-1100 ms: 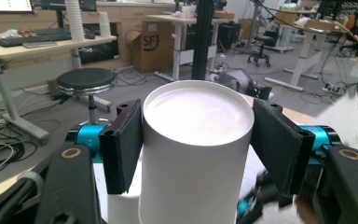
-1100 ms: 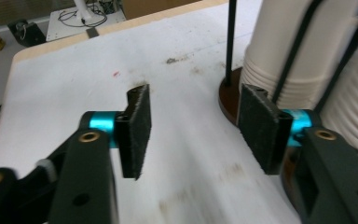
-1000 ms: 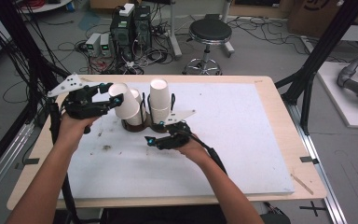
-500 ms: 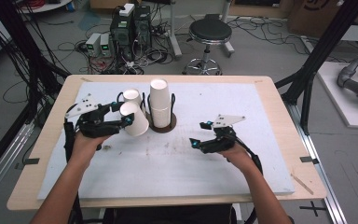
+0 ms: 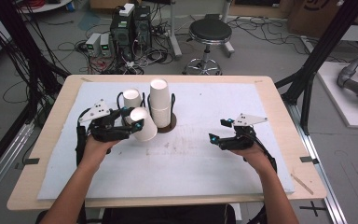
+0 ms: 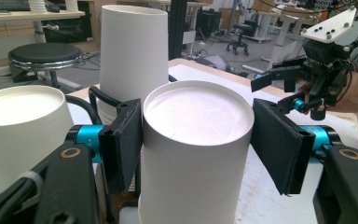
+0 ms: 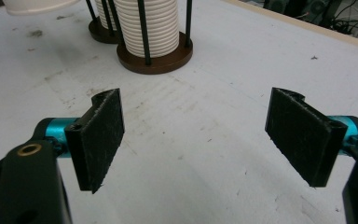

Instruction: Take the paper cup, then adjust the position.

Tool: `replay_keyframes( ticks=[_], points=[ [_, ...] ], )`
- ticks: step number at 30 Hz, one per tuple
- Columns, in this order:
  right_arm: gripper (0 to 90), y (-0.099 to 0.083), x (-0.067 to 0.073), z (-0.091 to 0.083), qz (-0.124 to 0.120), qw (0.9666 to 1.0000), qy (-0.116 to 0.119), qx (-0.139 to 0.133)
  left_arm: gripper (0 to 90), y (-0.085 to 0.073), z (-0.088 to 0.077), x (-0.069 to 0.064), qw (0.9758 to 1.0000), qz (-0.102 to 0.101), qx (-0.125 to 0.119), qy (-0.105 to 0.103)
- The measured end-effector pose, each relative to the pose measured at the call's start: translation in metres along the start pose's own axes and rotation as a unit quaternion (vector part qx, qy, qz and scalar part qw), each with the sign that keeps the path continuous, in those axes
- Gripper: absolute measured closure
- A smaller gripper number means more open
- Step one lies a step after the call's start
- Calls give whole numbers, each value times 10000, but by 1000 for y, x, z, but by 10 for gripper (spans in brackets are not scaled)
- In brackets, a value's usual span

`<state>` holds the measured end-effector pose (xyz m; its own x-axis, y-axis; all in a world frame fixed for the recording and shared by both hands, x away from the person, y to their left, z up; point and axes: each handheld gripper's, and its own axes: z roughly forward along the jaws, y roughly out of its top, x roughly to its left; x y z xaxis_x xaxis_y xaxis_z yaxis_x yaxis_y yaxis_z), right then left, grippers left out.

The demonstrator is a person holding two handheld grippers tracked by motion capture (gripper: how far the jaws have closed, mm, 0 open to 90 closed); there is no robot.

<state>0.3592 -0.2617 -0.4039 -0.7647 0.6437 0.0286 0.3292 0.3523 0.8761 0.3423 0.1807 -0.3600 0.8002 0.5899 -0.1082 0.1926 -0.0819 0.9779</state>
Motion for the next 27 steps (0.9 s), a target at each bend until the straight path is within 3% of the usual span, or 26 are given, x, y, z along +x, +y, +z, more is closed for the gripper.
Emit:
replay_keyframes(
  ticks=[9,17,22,27],
  points=[
    [201,-1,-1,-1,1,9999,120,-36,356,-1,7,0,10000,-29,6,-14],
    [201,0,0,5,-56,9983,581,-80,357,-6,14,-6,10000,33,14,-55],
    [200,3,12,6,-80,9948,996,-193,356,-9,19,-16,9998,81,23,-193],
    [201,4,22,5,-149,9914,1248,-366,357,-10,24,-23,9993,140,61,-344]
  ],
)
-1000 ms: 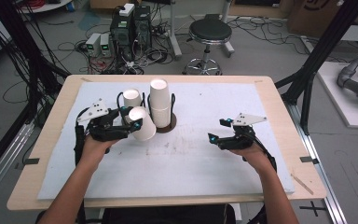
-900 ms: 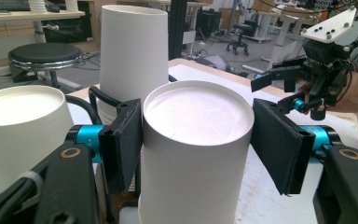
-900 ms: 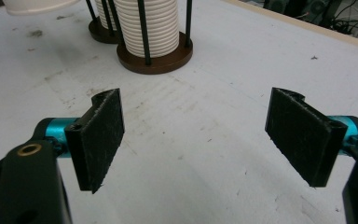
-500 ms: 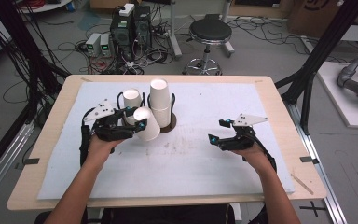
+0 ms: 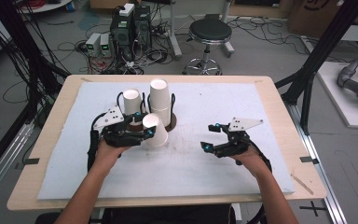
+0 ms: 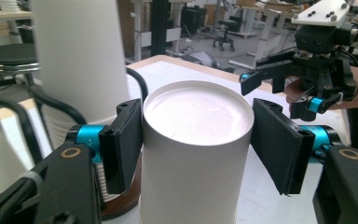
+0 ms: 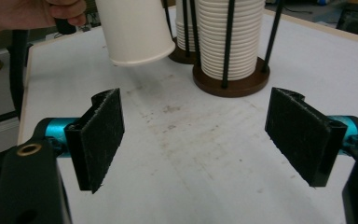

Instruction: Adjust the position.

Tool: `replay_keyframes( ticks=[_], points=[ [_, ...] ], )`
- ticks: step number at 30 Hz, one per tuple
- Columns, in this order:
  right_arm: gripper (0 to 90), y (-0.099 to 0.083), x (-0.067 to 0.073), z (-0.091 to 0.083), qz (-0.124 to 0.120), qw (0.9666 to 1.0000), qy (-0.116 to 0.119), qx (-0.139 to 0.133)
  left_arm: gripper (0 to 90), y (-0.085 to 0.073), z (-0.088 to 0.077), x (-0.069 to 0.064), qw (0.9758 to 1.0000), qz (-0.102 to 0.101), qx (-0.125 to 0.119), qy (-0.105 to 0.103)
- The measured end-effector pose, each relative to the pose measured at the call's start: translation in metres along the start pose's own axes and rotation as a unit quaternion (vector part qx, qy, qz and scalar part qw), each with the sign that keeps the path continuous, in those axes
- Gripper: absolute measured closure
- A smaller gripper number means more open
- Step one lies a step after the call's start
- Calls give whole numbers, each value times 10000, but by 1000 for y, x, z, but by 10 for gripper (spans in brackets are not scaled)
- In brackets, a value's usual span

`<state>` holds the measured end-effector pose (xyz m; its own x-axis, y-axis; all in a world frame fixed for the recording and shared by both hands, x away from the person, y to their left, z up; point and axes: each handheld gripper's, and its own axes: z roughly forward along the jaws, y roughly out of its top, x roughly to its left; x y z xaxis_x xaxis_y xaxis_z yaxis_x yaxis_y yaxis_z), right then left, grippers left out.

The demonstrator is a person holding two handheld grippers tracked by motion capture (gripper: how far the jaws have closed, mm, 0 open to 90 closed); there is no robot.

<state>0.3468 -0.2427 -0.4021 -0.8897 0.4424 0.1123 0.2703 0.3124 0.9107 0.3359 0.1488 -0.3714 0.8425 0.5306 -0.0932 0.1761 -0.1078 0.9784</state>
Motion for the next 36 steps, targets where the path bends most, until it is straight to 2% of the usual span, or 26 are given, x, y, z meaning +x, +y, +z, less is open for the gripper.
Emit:
replay_keyframes(
  ticks=[7,10,16,19,22,27,36],
  points=[
    [201,-1,10,7,-379,9989,-14,266,356,-2,2,-5,10000,1,-2,-34],
    [200,-2,13,8,-325,9988,118,350,356,1,3,-7,10000,2,0,-30],
    [200,0,11,11,-217,9994,224,172,356,3,5,-6,9999,-73,-63,-48],
    [200,2,7,12,55,9997,235,-19,356,5,11,-5,9999,-73,-59,-103],
    [200,5,1,13,131,9992,331,-171,356,7,18,-5,9999,-66,-54,-147],
    [200,10,-4,20,89,9985,485,-252,357,8,27,-7,9998,-79,-6,-176],
    [200,24,3,42,-190,9967,759,-214,357,13,36,-17,9996,10,42,-288]
  ],
)
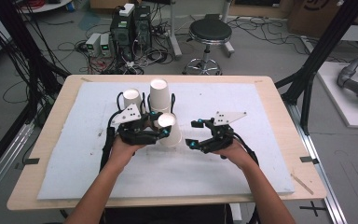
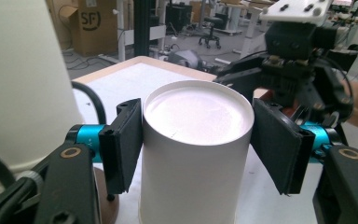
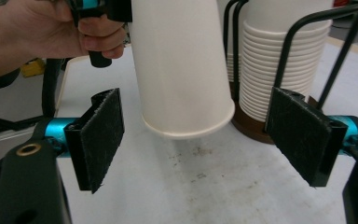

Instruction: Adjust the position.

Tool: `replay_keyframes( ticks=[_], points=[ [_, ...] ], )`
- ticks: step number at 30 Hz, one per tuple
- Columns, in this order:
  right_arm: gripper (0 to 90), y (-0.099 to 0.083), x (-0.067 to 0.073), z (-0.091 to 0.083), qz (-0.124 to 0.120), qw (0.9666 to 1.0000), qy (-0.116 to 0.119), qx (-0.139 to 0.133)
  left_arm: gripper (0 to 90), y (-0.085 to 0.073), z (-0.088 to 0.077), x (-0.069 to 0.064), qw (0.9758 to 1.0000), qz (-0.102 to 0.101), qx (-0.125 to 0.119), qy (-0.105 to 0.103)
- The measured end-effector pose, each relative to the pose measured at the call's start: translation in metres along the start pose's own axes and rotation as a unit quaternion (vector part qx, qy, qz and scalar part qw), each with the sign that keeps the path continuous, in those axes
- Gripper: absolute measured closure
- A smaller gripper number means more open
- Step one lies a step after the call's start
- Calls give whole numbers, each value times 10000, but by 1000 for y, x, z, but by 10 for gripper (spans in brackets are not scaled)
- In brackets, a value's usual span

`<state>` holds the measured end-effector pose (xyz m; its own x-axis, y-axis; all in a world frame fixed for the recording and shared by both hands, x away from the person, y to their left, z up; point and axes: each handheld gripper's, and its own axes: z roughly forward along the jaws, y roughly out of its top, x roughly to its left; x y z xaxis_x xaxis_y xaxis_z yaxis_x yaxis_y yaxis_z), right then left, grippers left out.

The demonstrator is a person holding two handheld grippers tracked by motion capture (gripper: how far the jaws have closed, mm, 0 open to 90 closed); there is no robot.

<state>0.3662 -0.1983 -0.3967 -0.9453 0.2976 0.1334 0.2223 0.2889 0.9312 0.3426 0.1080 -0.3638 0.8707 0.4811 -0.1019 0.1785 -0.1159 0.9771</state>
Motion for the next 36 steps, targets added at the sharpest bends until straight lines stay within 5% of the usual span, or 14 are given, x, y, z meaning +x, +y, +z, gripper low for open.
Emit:
replay_keyframes(
  ticks=[18,29,36],
  points=[
    [200,2,14,23,-318,9989,348,-76,361,5,16,-16,9986,127,-82,-501],
    [204,5,17,26,-326,9984,401,-220,363,5,17,-18,9981,127,-92,-589],
    [283,6,15,24,-341,9986,338,-240,365,5,17,-17,9982,118,-115,-574]
  ],
)
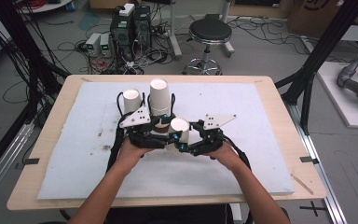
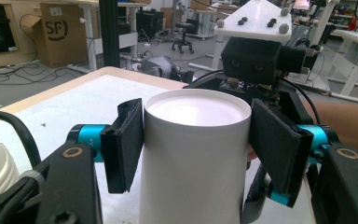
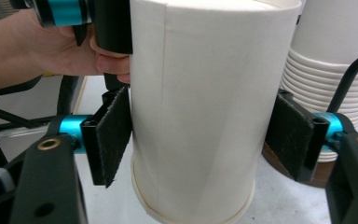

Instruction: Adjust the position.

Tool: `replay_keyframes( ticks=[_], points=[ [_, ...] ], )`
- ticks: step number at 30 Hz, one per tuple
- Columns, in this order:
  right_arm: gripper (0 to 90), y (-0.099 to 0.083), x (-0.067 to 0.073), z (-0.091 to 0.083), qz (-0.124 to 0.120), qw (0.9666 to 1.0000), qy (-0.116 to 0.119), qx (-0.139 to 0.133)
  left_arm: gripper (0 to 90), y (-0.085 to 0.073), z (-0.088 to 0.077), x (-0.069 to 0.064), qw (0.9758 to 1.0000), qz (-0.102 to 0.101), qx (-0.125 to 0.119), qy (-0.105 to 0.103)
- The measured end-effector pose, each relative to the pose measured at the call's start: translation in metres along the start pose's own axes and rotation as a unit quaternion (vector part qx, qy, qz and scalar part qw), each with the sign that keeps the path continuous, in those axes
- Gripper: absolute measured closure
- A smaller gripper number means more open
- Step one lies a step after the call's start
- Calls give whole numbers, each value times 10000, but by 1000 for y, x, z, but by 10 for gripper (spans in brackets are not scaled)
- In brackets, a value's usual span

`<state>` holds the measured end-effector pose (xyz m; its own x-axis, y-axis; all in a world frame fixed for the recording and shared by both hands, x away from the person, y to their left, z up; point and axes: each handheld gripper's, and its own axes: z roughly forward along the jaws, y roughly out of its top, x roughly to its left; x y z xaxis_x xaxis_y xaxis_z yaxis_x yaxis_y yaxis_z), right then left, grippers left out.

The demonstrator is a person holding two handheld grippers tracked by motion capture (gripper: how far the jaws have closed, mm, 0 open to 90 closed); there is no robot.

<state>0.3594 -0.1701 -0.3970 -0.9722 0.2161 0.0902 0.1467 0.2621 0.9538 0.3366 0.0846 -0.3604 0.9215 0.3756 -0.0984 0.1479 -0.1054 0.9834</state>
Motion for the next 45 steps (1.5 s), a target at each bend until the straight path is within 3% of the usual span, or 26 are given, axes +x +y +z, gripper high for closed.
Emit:
replay_keyframes(
  ticks=[6,7,9,13,20,23,28,33,35,37,43,45],
  points=[
    [324,0,-1,-3,-152,9997,-70,202,353,-1,2,0,9998,121,165,-2],
    [326,0,0,-4,-196,9994,-140,249,341,-1,1,0,9998,84,189,-28],
    [330,0,-1,-6,-301,9988,-215,307,230,0,2,1,9997,-22,237,-19],
    [331,2,-1,-7,-459,9975,-253,469,207,3,5,3,9995,-41,298,-73],
    [331,3,4,-3,-504,9971,-34,574,223,2,15,3,9974,49,671,-267],
    [322,3,4,-5,-473,9976,14,512,342,3,15,3,9968,106,652,-454],
    [187,4,4,-7,-181,9995,40,248,347,5,11,6,9980,56,494,-391],
    [186,4,3,-6,-33,9999,-27,145,350,9,5,6,9991,-60,23,-410],
    [188,3,4,-4,-79,9998,-16,184,350,9,5,6,9991,-63,26,-424],
    [280,4,4,-5,-177,9995,-40,257,351,9,5,5,9991,-29,73,-428],
    [308,2,3,-6,-392,9982,22,463,335,7,4,4,9983,-68,348,-469],
    [314,1,3,-6,-432,9977,18,522,274,7,3,4,9985,-72,386,-391]
  ],
)
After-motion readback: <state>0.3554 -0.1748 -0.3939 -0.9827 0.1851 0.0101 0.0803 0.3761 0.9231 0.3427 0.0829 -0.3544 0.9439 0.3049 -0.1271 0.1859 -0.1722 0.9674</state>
